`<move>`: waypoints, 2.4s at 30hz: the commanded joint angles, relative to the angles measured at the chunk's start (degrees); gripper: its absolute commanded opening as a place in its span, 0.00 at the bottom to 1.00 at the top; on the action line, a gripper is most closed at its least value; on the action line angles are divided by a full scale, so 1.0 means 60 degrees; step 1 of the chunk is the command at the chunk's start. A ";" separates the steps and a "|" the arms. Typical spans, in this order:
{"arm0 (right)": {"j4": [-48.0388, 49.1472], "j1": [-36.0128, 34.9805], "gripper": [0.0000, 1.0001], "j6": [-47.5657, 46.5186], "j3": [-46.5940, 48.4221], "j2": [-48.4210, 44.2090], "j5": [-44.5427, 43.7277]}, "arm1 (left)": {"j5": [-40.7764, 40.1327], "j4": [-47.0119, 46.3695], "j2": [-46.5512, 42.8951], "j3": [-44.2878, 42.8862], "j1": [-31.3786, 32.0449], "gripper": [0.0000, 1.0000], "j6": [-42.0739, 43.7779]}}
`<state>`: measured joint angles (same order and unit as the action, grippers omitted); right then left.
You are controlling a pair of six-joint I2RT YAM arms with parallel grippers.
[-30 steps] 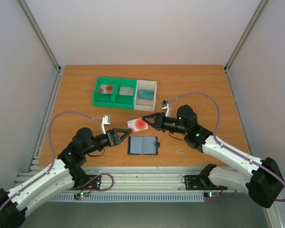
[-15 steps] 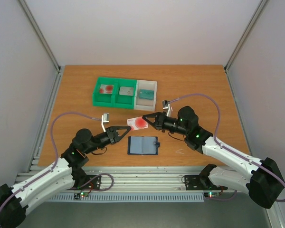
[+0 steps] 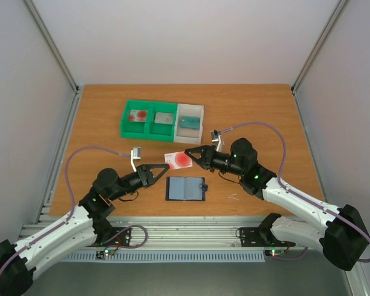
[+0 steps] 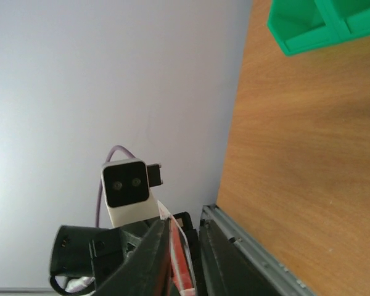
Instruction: Take the credit cards out of the card holder
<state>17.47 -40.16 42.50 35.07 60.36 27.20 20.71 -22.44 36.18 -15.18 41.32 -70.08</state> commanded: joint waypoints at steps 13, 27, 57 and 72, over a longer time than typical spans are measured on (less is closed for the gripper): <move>-0.4213 0.0116 0.98 -0.2764 0.0577 -0.1426 -0.0727 | -0.0471 0.4802 0.0185 -0.2237 -0.0040 0.01 0.2777; -0.6449 0.0114 0.99 -0.4166 0.0603 -0.2414 -0.1203 | -0.0278 0.8315 0.2351 -0.5100 -0.1096 0.00 0.5358; -0.7348 0.0117 0.98 -0.5117 0.0938 -0.2214 -0.1090 | 0.0022 0.9778 0.9075 -1.0531 -0.6770 0.00 0.8701; -0.7475 0.0109 0.98 -0.4965 0.1237 -0.1584 -0.1301 | -0.0066 1.0391 1.2458 -1.3640 -0.6770 0.00 0.9850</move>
<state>-26.63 -39.75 12.95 40.38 50.26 20.47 21.41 38.28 107.77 -93.10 0.97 -14.09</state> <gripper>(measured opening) 0.985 0.010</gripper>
